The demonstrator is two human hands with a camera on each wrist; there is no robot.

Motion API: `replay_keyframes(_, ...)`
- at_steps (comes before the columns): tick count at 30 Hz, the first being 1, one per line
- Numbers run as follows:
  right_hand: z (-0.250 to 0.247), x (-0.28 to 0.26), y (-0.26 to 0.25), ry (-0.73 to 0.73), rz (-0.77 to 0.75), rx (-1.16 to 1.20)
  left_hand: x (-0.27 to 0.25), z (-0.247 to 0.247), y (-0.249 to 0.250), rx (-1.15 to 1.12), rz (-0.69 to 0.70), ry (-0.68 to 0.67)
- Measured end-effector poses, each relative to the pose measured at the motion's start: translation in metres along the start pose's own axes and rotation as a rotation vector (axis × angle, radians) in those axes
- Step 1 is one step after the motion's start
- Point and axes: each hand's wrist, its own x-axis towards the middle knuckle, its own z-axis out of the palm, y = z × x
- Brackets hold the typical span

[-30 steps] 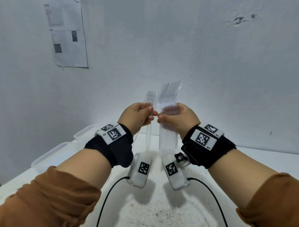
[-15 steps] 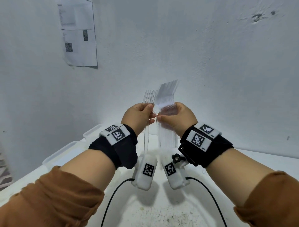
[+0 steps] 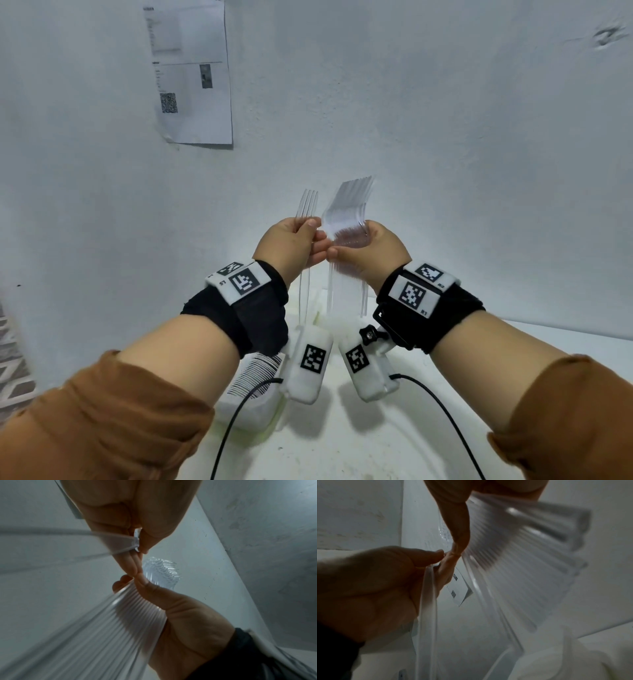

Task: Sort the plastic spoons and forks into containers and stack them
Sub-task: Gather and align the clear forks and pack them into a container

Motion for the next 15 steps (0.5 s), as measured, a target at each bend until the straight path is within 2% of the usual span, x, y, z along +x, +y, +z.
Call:
replay_keyframes(8,0.034,0.014,-0.007,-0.028,-0.007,-0.012,0.021,-0.045,0.010,0.147,-0.013,-0.004)
replay_keyframes(12,0.049,0.020,-0.013,-0.033,-0.009,0.005,0.038,-0.069,0.012,0.317,0.060,0.034)
replay_keyframes(15,0.061,0.023,-0.016,-0.057,-0.018,0.012,0.044,-0.079,0.013,0.279,0.060,-0.011)
